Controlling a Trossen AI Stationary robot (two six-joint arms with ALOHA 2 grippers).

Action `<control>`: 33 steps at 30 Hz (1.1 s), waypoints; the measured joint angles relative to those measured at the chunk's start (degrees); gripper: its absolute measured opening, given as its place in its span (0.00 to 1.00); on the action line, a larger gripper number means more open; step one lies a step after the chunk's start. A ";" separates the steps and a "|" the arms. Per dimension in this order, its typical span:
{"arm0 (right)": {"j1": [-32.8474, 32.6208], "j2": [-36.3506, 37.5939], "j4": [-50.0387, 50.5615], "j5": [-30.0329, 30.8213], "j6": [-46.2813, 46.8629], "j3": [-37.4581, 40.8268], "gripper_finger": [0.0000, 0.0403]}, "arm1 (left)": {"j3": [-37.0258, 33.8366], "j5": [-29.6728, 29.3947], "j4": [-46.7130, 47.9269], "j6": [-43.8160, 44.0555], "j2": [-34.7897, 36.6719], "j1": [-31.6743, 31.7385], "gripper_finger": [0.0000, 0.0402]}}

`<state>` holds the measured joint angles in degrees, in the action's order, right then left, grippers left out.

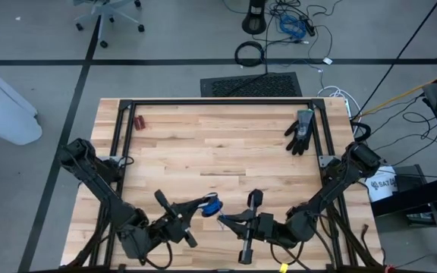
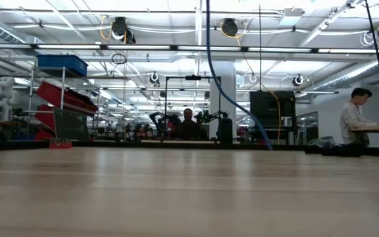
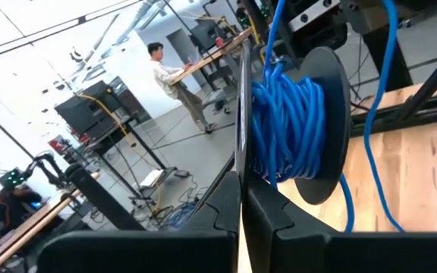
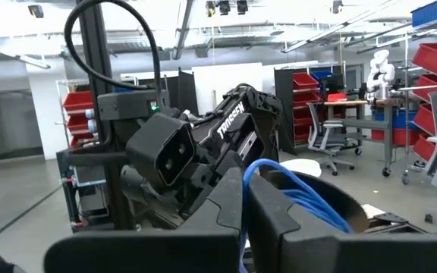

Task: Coil cords
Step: Coil the green wire onto a spool

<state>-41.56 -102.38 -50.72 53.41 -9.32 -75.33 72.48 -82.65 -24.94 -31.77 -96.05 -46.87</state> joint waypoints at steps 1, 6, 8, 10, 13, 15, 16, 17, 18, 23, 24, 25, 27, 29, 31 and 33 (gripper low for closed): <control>0.26 -0.10 -0.06 0.00 0.33 0.00 0.00 | -0.02 -0.01 0.07 0.04 0.00 0.12 0.02; 0.73 -0.77 -0.04 -1.65 1.48 0.00 0.00 | -0.02 -0.01 0.32 2.72 0.02 1.02 0.02; 0.75 -0.90 -0.02 -2.44 1.66 0.00 0.00 | -0.02 -0.03 0.15 2.85 0.02 1.11 0.02; 0.79 -0.91 0.00 -2.56 1.84 0.00 0.00 | -0.02 -0.01 0.15 2.91 0.02 1.29 0.02; 0.79 -0.91 0.05 -2.56 1.59 0.00 0.00 | -0.02 -0.03 -0.01 2.99 0.02 1.37 0.02; 0.71 -0.91 0.78 -2.54 1.35 0.00 0.00 | -0.02 -0.03 -0.06 2.97 0.02 1.37 0.02; 0.61 -0.91 1.67 -2.52 1.35 0.00 0.00 | -0.02 -0.03 -0.02 2.97 0.02 1.23 0.02; 0.37 -0.91 2.99 -2.39 1.33 0.00 0.00 | -0.02 -0.17 -0.03 2.95 0.02 0.99 0.02; 0.16 -0.91 4.55 -1.87 1.30 0.00 0.00 | -0.02 -0.83 -0.16 2.95 0.02 0.72 0.02; -1.14 -0.91 14.05 7.78 2.12 -0.02 0.00 | -0.02 -7.10 -0.52 1.81 0.77 -0.96 0.02; -1.32 -0.91 16.07 9.25 2.58 -0.02 0.00 | -0.02 -7.25 -0.62 1.41 1.13 -1.30 0.02; -1.35 -0.91 18.07 10.56 3.25 -0.02 0.01 | 0.02 -7.40 -0.76 1.31 1.38 -1.61 0.02; -1.31 -0.87 22.31 11.63 5.69 -0.02 0.03 | 0.04 -7.50 -1.33 1.27 1.56 -2.03 0.02; -1.08 -0.75 27.83 11.58 9.32 -0.04 0.07 | 0.05 -7.48 -1.60 1.15 1.67 -2.32 0.02; -0.70 -0.71 32.99 10.70 13.21 -0.04 0.10 | 0.05 -7.48 -1.67 1.07 1.85 -2.30 0.02; -0.65 -0.65 37.66 10.70 16.49 -0.04 0.14 | 0.05 -7.49 -1.74 1.25 1.92 -2.30 0.02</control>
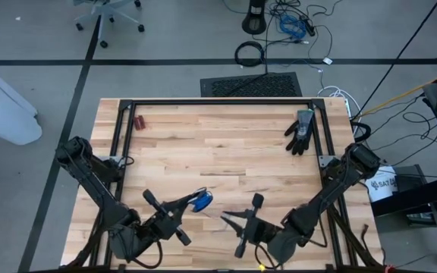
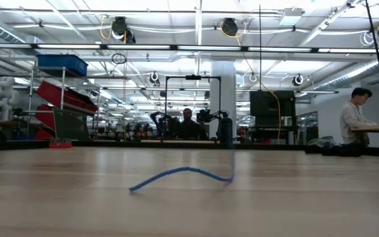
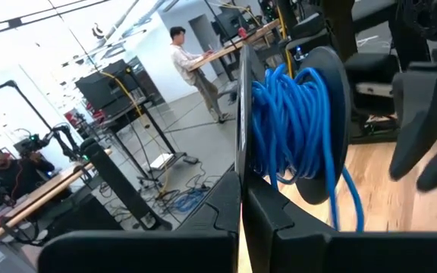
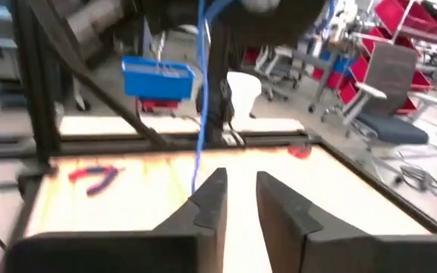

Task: Coil cords
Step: Coil the green wire onto a spool

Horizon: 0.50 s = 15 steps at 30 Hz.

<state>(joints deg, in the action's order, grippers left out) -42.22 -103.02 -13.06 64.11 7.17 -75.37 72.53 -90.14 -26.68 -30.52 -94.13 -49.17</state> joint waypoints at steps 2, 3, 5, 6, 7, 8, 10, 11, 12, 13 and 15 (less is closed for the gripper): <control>0.04 0.02 4.83 -0.04 3.10 0.00 0.17 | 0.00 0.01 0.08 0.04 0.00 0.01 0.02; 0.00 0.02 7.25 -0.08 4.86 0.00 0.18 | 0.00 0.01 0.08 0.04 0.00 0.02 0.02; -0.32 0.02 11.33 -0.35 8.67 0.00 0.21 | 0.00 0.01 0.04 0.04 0.00 0.09 0.02; -0.46 0.02 12.77 -0.97 10.34 0.00 0.21 | 0.00 0.01 0.05 0.04 0.00 0.17 0.02; -0.59 0.04 13.97 -2.04 11.69 0.00 0.22 | 0.00 0.01 0.09 0.04 0.00 0.17 0.02; -0.65 0.03 15.00 -3.34 12.74 0.00 0.23 | 0.00 0.01 0.11 0.04 0.00 0.30 0.02; -0.68 -0.37 16.02 -4.08 13.34 0.00 0.24 | 0.00 0.01 0.07 0.04 0.00 0.41 0.02; -0.68 -0.70 16.11 -4.04 13.13 0.00 0.25 | 0.00 0.02 0.09 0.05 0.00 0.50 0.02; -0.66 -1.00 16.15 -4.05 12.49 0.00 0.26 | 0.00 0.03 0.11 0.04 0.00 0.66 0.02; -0.47 -1.31 16.13 -4.04 11.81 0.00 0.27 | 0.00 0.03 0.11 0.06 0.00 0.78 0.02; 0.36 -2.10 15.44 -4.03 10.37 0.00 0.29 | 0.00 0.03 0.07 0.07 0.00 0.80 0.02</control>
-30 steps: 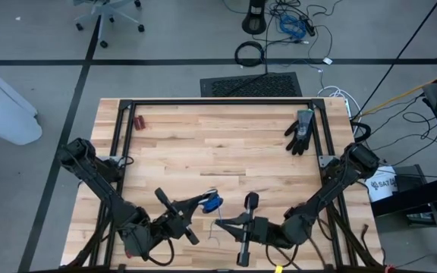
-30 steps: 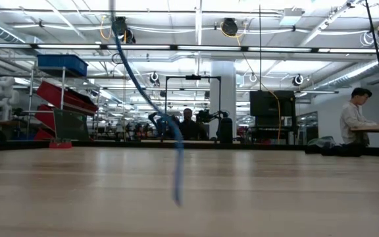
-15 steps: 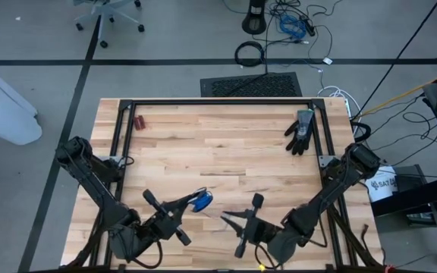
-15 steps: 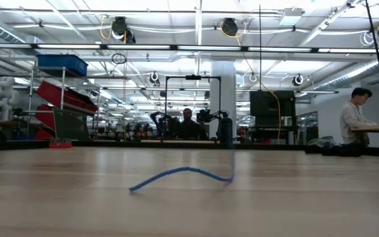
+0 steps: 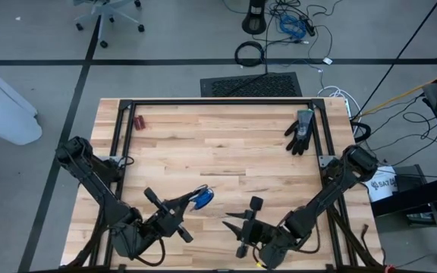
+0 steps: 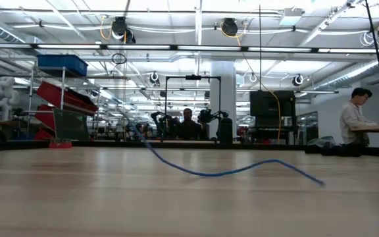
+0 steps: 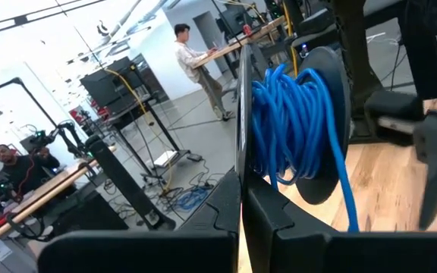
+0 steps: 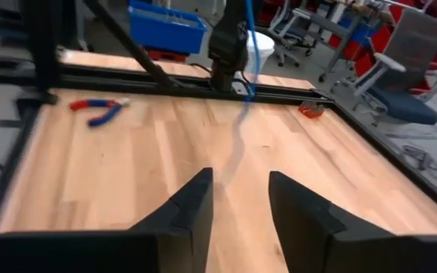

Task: Coil cords
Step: Coil the green wire onto a spool

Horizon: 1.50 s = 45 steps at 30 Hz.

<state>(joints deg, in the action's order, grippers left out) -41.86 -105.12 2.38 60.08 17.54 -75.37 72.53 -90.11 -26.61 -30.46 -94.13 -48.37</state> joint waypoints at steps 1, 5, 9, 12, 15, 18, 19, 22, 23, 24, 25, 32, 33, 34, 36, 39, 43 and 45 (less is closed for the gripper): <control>0.57 -0.45 -0.29 0.00 -0.61 0.00 0.30 | 0.00 0.00 0.00 0.02 0.00 0.05 0.02; 2.72 -2.23 -4.60 -0.12 -2.93 0.00 0.34 | 0.00 0.02 -0.53 0.04 0.00 0.03 0.02; 4.50 -2.86 -12.99 -2.39 -7.74 0.00 0.35 | 0.00 0.06 -2.01 -0.28 0.00 0.03 0.02; 5.63 -2.90 -19.55 -9.37 -10.88 0.00 0.35 | 0.00 0.07 -1.99 -0.33 0.00 0.03 0.02; 6.24 -2.90 -22.75 -14.00 -12.16 0.00 0.35 | 0.00 0.07 -2.02 -0.32 0.00 0.03 0.02; 6.61 -2.95 -23.97 -15.81 -12.21 0.00 0.35 | 0.00 0.07 -2.01 -0.35 0.00 0.03 0.02; 6.77 -3.26 -24.53 -16.35 -11.96 0.00 0.35 | 0.00 0.07 -2.03 -0.35 0.00 0.03 0.02; 7.41 -4.74 -25.88 -16.77 -11.76 -0.02 0.35 | 0.00 0.07 -2.01 -0.35 0.00 0.03 0.02; 7.67 -5.40 -26.41 -16.52 -11.74 -0.02 0.35 | 0.00 0.12 -2.03 -0.37 0.00 0.09 0.02; 7.95 -6.04 -27.25 -16.27 -11.70 -0.02 0.35 | 0.00 0.09 -2.09 -0.35 0.00 0.11 0.02; 8.17 -6.68 -28.34 -15.96 -11.75 -0.02 0.35 | 0.01 0.12 -2.27 -0.34 0.00 0.12 0.02; 8.93 -9.53 -31.14 -13.13 -12.96 0.00 0.35 | 0.02 0.13 -2.54 -0.45 0.00 0.09 0.02; 8.91 -9.47 -31.22 -13.08 -12.83 0.00 0.35 | 0.02 0.13 -2.55 -0.44 0.00 0.09 0.02; 8.82 -9.42 -31.20 -13.01 -12.89 0.00 0.35 | 0.02 0.13 -2.54 -0.44 0.00 0.09 0.02; 8.12 -9.42 -31.22 -11.05 -13.83 0.00 0.35 | 0.02 0.13 -2.51 -0.44 0.00 0.09 0.02; 7.50 -9.42 -31.40 -9.01 -15.08 0.00 0.35 | 0.02 0.13 -2.49 -0.45 0.00 0.09 0.02; 8.34 -9.42 -31.63 -10.50 -15.08 0.00 0.35 | 0.02 0.13 -2.48 -0.44 0.00 0.12 0.02; 8.97 -9.42 -32.57 -11.69 -15.07 0.00 0.34 | 0.02 0.13 -2.49 -0.44 0.00 0.12 0.02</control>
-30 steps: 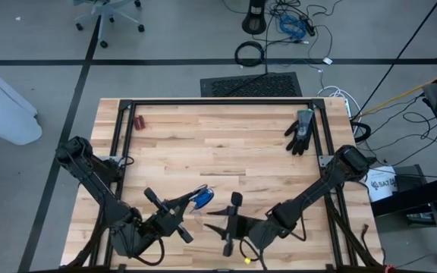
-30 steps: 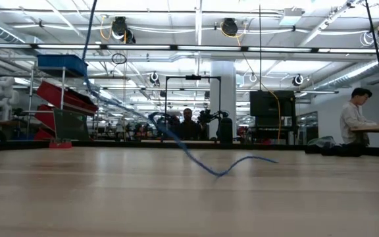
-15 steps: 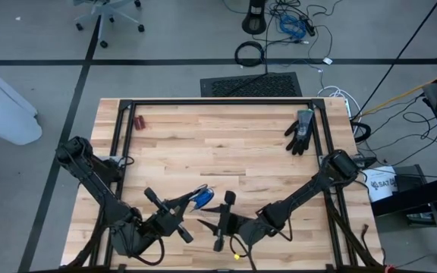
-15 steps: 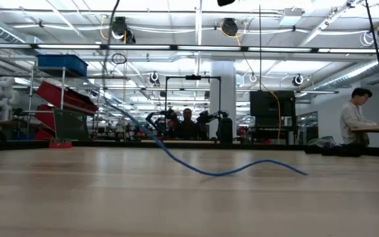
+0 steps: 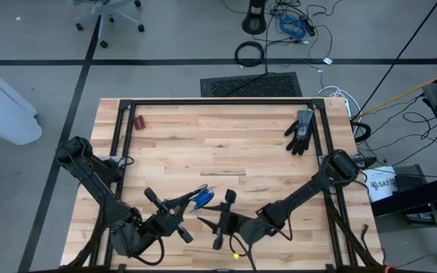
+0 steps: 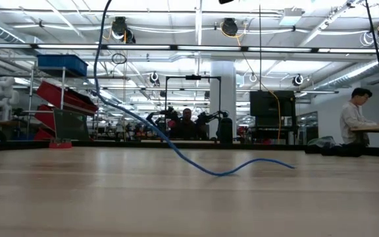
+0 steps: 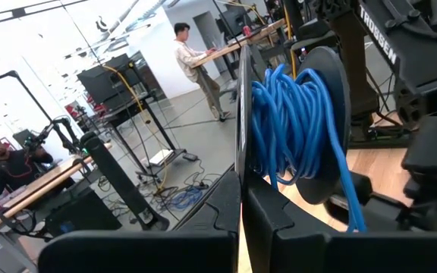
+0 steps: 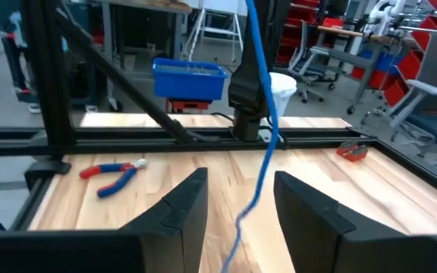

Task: Coil cords
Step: Coil the green wire onto a spool

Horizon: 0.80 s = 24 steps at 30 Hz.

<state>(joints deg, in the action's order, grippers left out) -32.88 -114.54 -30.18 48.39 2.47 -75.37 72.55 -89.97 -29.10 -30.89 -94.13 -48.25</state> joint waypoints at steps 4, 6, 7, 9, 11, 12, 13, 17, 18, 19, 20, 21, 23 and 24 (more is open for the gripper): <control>0.93 0.00 -1.83 -0.86 -0.10 0.00 0.31 | 0.00 0.00 0.00 0.00 0.00 0.11 0.02; 1.09 0.00 -1.83 -0.90 -0.12 0.00 0.27 | 0.00 0.00 0.02 0.00 0.00 0.13 0.02; 1.11 0.00 -1.83 -0.88 -0.12 0.00 0.25 | 0.00 0.00 0.02 0.00 0.00 0.13 0.02; 1.09 0.00 -1.93 -0.75 -0.13 0.00 0.20 | 0.00 0.00 0.02 0.00 0.00 0.13 0.02; 1.05 0.00 -1.91 -0.77 -0.14 0.00 0.12 | 0.00 -0.02 0.02 0.00 0.00 0.13 0.02; 1.05 0.00 -1.91 -0.74 -0.14 0.00 0.08 | 0.00 0.00 0.02 0.00 0.00 0.13 0.02; 1.05 0.00 -1.93 -0.54 -0.12 0.00 0.04 | 0.00 0.00 0.02 0.00 0.00 0.13 0.02; 1.01 0.01 -0.33 3.19 2.62 0.00 0.01 | 0.00 0.44 -0.40 0.41 0.00 0.13 0.02; 0.99 0.00 0.36 5.01 3.00 0.00 0.01 | 0.00 1.44 -0.73 0.56 0.00 0.06 0.02; 0.77 0.01 0.85 6.93 3.11 0.00 0.01 | 0.00 2.63 -1.47 0.58 0.00 -0.14 0.02; 0.55 0.07 1.24 9.28 3.20 0.00 0.00 | 0.00 3.90 -2.44 0.57 0.00 -0.35 0.02; 0.24 0.28 1.66 11.35 3.27 0.00 0.00 | 0.00 5.15 -3.20 0.57 0.00 -0.61 0.02; -0.55 0.96 1.89 14.04 3.29 0.00 0.00 | 0.00 7.64 -3.65 0.61 0.00 -1.20 0.02; -0.92 1.44 1.93 15.24 3.29 0.00 0.00 | 0.00 8.58 -3.61 0.61 0.04 -1.52 0.02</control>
<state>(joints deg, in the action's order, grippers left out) -33.80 -113.10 -28.25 63.63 5.76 -75.37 72.55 -81.40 -32.71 -30.28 -94.09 -49.77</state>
